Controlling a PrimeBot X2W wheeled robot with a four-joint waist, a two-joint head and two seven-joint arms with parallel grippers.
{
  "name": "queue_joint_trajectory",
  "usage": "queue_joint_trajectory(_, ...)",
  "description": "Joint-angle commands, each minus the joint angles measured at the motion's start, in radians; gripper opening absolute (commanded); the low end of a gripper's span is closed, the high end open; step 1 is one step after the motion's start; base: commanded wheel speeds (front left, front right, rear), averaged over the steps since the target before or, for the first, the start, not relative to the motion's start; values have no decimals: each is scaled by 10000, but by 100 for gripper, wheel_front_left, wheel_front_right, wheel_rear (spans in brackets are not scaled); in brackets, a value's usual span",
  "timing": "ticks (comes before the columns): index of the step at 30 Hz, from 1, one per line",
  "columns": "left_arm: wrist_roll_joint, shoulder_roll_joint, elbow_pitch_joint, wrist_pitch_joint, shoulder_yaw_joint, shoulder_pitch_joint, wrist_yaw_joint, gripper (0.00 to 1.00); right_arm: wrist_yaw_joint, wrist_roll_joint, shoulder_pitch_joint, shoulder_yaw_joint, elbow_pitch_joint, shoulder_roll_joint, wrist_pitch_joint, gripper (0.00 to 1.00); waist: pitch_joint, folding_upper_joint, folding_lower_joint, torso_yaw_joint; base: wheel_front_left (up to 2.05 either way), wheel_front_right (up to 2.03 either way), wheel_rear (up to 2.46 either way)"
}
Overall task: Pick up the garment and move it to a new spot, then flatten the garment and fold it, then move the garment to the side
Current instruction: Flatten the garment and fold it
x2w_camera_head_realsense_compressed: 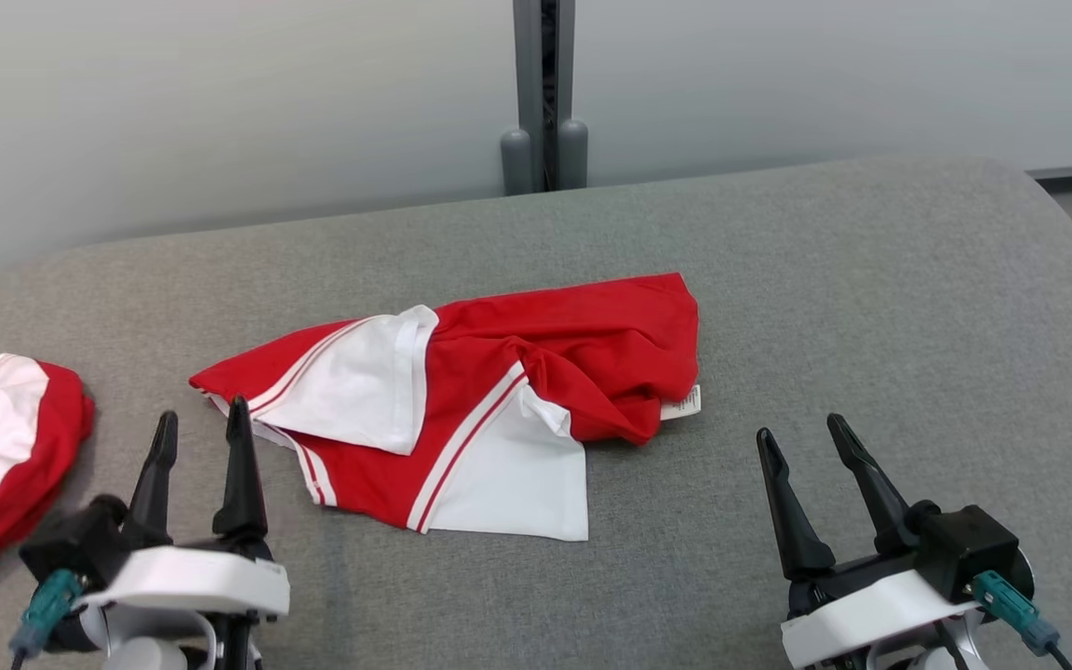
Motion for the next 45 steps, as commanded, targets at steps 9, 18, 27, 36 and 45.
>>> queue_joint_trajectory(9,1035,-534,-982,-33,135,1405,-103,100,2,-57,178,-41,54,-71,-15,100,-439,0,0,321,0,0,0)
queue_joint_trajectory(18,1149,-639,-259,-33,-412,1578,-63,100,2,20,239,35,107,-71,-15,100,-527,0,0,267,0,0,0)
queue_joint_trajectory(27,1352,-655,1342,-2,-1203,472,-294,100,2,7,196,77,103,-71,-17,100,-306,0,0,138,0,0,0)
queue_joint_trajectory(36,1811,-656,3703,96,-2075,-1414,-557,100,2,1,-76,166,89,-71,-17,100,165,0,0,-57,0,0,0)
queue_joint_trajectory(45,2282,-649,5804,31,-2587,-3068,-629,100,2,-68,-360,241,39,-72,-15,100,700,0,0,-338,0,0,0)
